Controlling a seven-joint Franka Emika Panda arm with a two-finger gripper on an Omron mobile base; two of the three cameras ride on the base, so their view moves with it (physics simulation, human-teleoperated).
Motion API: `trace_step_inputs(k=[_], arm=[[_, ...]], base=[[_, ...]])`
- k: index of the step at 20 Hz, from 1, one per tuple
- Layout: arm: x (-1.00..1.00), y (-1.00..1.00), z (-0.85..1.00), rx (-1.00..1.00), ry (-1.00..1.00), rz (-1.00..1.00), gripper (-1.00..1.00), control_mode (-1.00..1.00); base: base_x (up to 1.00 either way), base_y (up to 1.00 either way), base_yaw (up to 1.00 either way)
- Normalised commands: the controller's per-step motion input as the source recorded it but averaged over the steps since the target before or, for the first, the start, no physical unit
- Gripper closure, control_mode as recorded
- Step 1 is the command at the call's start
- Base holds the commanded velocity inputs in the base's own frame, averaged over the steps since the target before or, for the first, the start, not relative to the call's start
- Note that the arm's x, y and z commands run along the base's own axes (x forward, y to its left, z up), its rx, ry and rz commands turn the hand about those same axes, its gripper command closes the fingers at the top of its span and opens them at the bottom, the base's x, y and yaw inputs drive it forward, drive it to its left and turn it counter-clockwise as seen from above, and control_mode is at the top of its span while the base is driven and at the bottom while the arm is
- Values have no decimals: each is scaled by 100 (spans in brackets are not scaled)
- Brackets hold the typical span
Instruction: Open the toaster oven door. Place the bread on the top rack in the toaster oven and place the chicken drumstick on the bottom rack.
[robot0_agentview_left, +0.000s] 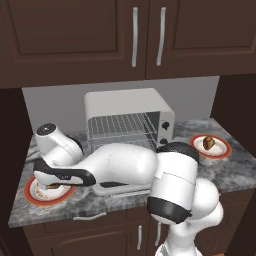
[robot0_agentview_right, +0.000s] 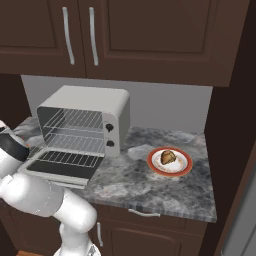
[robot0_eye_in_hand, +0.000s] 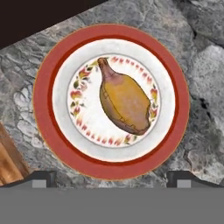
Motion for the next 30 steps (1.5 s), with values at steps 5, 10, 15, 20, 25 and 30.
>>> trace_step_inputs(k=[5,10,15,20,25,30], arm=[[38,34,-16,-8,12,0,-100,-100],[36,35,-11,-6,2,0,-100,-100],[30,31,-13,-7,5,0,-100,-100],[8,14,-22,-8,12,1,-100,-100],[7,6,-25,-6,5,2,-100,-100],[6,-4,-23,-5,0,5,-100,-100]], base=[[0,0,0],[0,0,0],[0,0,0],[0,0,0],[0,0,0],[0,0,0]])
